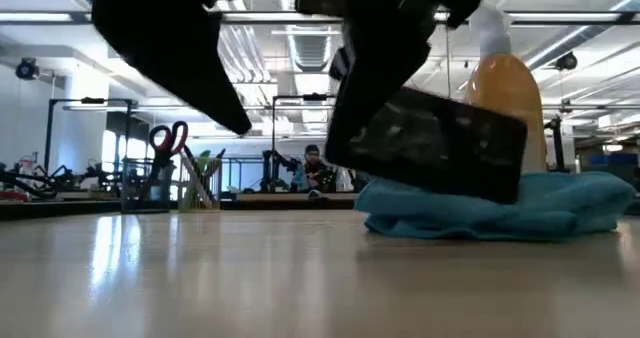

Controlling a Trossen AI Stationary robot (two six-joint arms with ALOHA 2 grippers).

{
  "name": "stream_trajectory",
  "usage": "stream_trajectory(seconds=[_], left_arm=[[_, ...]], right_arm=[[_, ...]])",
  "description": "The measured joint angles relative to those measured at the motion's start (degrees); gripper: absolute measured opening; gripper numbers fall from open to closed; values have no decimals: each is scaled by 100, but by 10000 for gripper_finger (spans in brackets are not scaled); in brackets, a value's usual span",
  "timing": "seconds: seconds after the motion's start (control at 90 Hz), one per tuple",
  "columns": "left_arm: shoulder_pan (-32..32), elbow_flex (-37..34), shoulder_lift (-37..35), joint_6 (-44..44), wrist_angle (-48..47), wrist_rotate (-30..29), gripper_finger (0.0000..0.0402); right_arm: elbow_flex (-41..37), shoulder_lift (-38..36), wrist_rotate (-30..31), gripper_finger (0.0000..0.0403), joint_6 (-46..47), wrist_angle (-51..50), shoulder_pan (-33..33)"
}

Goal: Apply microfiber cloth
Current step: Wipe the table using the blue microfiber cloth

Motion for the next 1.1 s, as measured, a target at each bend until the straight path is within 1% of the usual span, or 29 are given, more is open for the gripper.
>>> stream_trajectory(seconds=[0.089, 0.144, 0.178, 0.244, 0.3, 0.389, 0.478, 0.522, 0.611, 0.667, 0.744, 0.867, 0.967, 1.1], left_arm=[[23, -484, 109, 606, 2036, 101, 349], [108, -731, 273, 1081, 3338, 100, 349], [170, -813, 412, 1321, 3967, 88, 349], [335, -843, 676, 1633, 4808, 103, 349], [527, -730, 851, 1730, 5024, 165, 349], [877, -321, 1230, 1766, 5014, 521, 349], [1182, 260, 1704, 1967, 4981, 1182, 349], [1288, 600, 1926, 2121, 4995, 1415, 349], [1480, 1297, 2372, 2379, 4950, 1526, 349], [1606, 1648, 2623, 2537, 4774, 1527, 349], [1818, 1982, 2852, 2630, 4282, 1500, 349], [2108, 2041, 2859, 2231, 3146, 1338, 349], [2237, 1811, 2685, 1754, 2463, 1064, 349], [2280, 1364, 2266, 1262, 1610, 727, 349]], right_arm=[[93, -193, 683, 5, 161, -679, 124], [116, -323, 898, 5, 328, -996, 219], [114, -392, 963, 5, 458, -1204, 304], [39, -588, 1101, 5, 646, -1529, 518], [-50, -719, 1310, 5, 803, -1823, 701], [-312, -907, 1615, 5, 1097, -2277, 998], [-704, -1142, 1705, 5, 1378, -2220, 1261], [-887, -1244, 1735, 5, 1615, -2239, 1388], [-1287, -1470, 1753, 5, 2106, -2218, 1629], [-1490, -1547, 1892, 5, 2372, -2209, 1758], [-1713, -1654, 2098, 5, 2709, -2151, 1945], [-1912, -1730, 2108, 5, 2975, -1985, 2194], [-1998, -1727, 2205, 5, 3020, -1894, 2338], [-2117, -1727, 2220, 5, 3034, -1644, 2376]])
